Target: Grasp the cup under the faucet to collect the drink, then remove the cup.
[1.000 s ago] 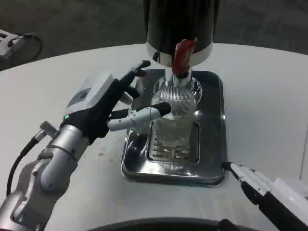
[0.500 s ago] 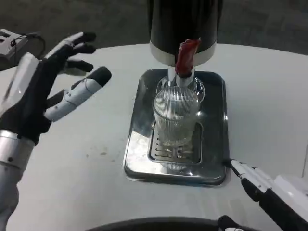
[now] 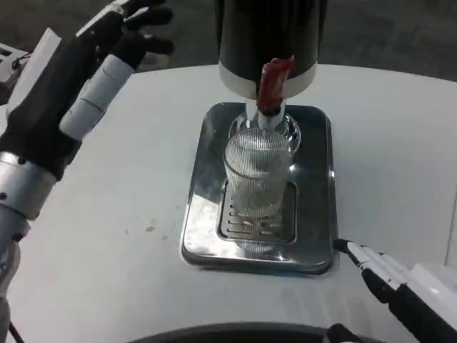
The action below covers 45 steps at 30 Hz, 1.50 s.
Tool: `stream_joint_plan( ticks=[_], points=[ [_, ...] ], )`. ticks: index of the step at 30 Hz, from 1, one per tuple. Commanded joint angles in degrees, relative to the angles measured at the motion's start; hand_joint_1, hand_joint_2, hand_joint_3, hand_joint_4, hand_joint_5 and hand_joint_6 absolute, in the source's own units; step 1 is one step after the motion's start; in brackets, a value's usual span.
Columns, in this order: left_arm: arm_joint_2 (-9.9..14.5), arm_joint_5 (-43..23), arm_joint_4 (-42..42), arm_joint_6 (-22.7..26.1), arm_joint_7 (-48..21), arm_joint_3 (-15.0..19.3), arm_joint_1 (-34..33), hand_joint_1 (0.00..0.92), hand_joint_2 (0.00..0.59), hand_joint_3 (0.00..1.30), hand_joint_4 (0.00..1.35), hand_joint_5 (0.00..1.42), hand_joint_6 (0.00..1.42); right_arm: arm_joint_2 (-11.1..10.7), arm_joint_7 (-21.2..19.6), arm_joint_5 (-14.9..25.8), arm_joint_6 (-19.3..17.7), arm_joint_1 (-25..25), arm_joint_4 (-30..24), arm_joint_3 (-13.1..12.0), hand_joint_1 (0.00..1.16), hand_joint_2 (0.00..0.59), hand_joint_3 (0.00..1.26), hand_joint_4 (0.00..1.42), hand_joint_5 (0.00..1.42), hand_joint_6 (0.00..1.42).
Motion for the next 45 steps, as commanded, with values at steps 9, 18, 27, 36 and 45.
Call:
stream_joint_plan(
  ticks=[9,18,27,36,45],
  points=[
    [0.42,-3.03,6.93,9.16,-11.5,-5.6,-13.8,0.0,0.085,0.17,0.15,0.29,0.29,0.11,-0.85,-0.07,-0.22,1.67,-1.99,-0.42,0.36,0.446,0.0,0.0,0.0,0.03],
    [-1.22,-0.78,14.34,7.88,-14.43,-10.36,-19.23,0.0,0.085,0.16,0.14,0.28,0.29,-0.03,-1.77,1.13,-0.85,3.14,-2.35,-1.85,0.36,0.446,0.0,0.0,0.0,0.03],
    [-2.15,-0.61,13.22,7.88,-14.92,-10.89,-18.96,0.0,0.085,0.22,0.2,0.33,0.32,-0.09,-2.35,1.5,-1.27,3.83,-2.27,-2.03,0.36,0.446,0.0,0.0,0.0,0.04],
    [-1.39,-1.04,10.75,8.19,-14.96,-9.1,-16.14,0.0,0.096,0.3,0.26,0.38,0.38,-0.06,-2.08,0.8,-1.1,2.91,-2.01,-0.86,0.37,0.446,0.0,0.0,0.0,0.04],
    [-1.5,-0.23,11.77,7.95,-15.66,-9.3,-16.03,0.0,0.096,0.3,0.26,0.39,0.38,-0.05,-1.84,0.26,-0.72,2.88,-2.05,-0.6,0.37,0.446,0.0,0.0,0.0,0.05]
  ],
)
